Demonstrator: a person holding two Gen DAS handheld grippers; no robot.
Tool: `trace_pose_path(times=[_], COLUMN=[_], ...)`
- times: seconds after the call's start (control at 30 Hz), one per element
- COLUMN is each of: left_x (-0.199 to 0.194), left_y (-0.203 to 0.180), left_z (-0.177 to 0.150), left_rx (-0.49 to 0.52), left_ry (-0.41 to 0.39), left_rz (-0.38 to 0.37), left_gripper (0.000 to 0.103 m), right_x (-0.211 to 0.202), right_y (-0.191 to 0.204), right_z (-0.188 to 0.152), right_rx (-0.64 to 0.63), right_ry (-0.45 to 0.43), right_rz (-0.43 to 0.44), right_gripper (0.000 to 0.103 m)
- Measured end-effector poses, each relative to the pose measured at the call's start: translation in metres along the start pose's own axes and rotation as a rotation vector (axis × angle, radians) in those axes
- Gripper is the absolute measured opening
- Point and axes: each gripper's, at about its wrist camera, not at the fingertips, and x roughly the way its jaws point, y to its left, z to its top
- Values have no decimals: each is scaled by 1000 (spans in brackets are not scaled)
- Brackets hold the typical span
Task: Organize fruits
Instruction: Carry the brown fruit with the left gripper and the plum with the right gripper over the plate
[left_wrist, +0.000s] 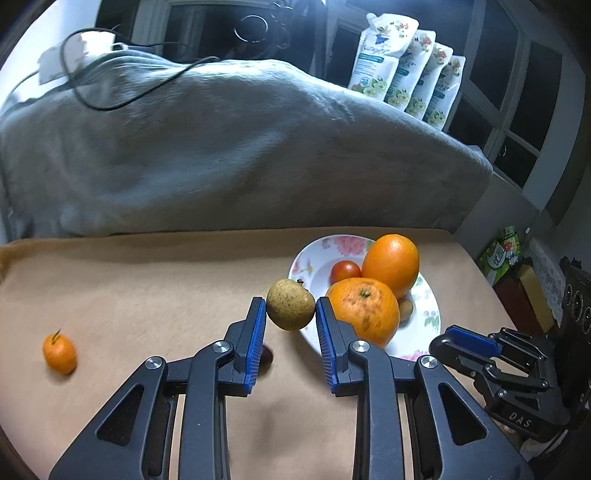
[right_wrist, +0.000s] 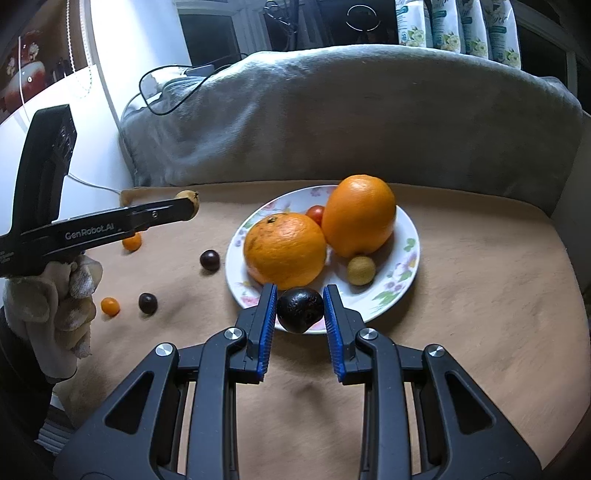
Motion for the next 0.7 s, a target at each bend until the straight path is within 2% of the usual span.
trace_pose_path(times=[0.37,0.7], left_x=[32,45], left_y=[-16,-24], left_z=[15,22], left_rx=[36,52], left_ry=[32,45], left_rz=[-8,-23], left_gripper=[26,26], right_x=[7,15], right_y=[-8,-11], right_z=[3,5], right_rx=[-4,-5], right_ry=[10,20], right_rz=[-1,0], right_gripper=[27,27])
